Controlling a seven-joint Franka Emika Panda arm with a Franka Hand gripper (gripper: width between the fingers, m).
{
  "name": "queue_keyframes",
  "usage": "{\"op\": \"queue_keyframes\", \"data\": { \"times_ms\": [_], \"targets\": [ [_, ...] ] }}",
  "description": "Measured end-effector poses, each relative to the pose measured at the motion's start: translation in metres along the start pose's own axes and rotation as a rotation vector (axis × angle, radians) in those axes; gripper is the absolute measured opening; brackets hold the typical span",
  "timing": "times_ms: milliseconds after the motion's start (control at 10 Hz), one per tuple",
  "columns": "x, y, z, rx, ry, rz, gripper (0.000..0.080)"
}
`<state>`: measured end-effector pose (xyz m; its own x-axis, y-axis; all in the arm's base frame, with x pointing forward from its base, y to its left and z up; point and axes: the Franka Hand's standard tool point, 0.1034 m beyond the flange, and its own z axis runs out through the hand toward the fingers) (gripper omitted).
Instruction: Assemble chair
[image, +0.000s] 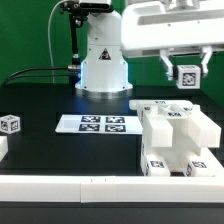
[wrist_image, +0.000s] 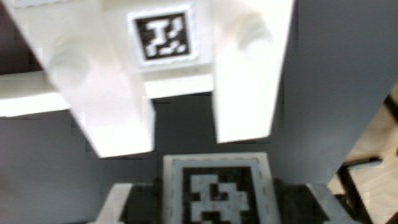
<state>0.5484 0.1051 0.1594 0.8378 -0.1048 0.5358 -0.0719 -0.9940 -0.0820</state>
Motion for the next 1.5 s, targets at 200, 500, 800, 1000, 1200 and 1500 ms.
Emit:
{"op": "queue_keyframes", "data": {
  "times_ms": [200,500,800,1000,1200,1500],
  "targets": [
    [-0.007,-0.008,0.002,-0.018,-0.002,-0.006,0.0284],
    [-0.017,-0.018,0.004,-0.018,0.027,-0.037,0.0284],
    [-0.042,-0.015,0.013,-0.042,0.024,-0.102,0.0284],
    [-0.043,-0.01,0.015,-0.049,0.015,-0.096,0.0284],
    [-0.043,-0.016,0.017,-0.044,0.019,-0.101,0.0284],
    [-0.04,-0.021,0.02,-0.04,0.021,-0.108,0.0284]
  ]
}}
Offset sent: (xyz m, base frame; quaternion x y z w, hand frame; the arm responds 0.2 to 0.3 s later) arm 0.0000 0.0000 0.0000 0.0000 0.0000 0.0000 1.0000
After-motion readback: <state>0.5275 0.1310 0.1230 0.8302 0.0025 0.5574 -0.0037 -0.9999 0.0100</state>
